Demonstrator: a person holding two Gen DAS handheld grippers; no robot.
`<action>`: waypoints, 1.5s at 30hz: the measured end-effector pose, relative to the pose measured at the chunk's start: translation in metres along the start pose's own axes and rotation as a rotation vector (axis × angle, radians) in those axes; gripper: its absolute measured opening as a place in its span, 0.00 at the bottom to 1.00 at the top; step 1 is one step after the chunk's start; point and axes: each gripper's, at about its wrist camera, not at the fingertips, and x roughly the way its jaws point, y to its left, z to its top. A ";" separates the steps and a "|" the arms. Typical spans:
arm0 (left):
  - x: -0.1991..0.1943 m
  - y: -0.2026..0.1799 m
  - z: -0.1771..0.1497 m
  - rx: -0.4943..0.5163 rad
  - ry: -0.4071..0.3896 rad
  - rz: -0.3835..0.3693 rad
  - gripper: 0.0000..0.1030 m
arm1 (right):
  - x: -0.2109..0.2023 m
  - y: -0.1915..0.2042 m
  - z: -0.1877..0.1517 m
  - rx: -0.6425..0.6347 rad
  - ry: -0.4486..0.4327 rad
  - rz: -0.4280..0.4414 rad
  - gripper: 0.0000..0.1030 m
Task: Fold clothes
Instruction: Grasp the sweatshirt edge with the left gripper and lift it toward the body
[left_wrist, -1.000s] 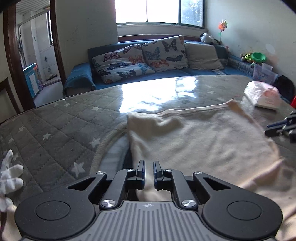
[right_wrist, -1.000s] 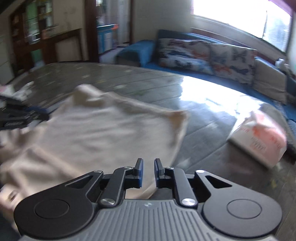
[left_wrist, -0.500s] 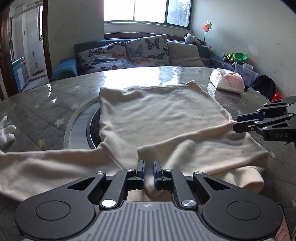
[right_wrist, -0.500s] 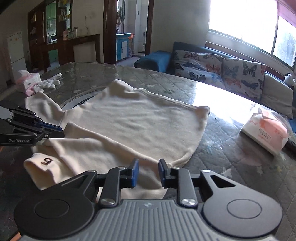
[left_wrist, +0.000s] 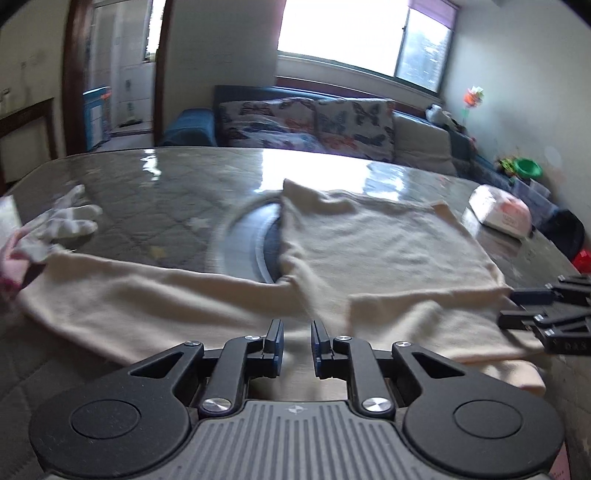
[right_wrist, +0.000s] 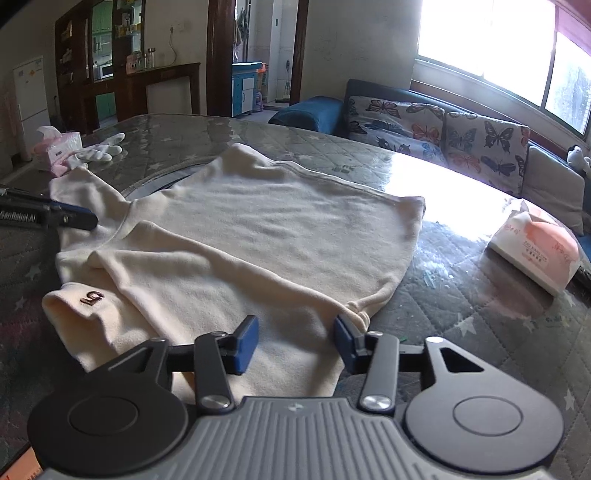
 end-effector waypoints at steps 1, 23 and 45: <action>-0.001 0.008 0.002 -0.015 -0.010 0.030 0.17 | 0.000 0.001 0.000 -0.002 0.001 0.002 0.50; 0.009 0.120 0.014 -0.227 -0.091 0.435 0.11 | -0.001 0.007 0.005 -0.020 0.018 0.010 0.59; -0.008 -0.054 0.073 -0.016 -0.177 -0.103 0.09 | -0.034 -0.011 0.005 0.091 -0.062 0.046 0.60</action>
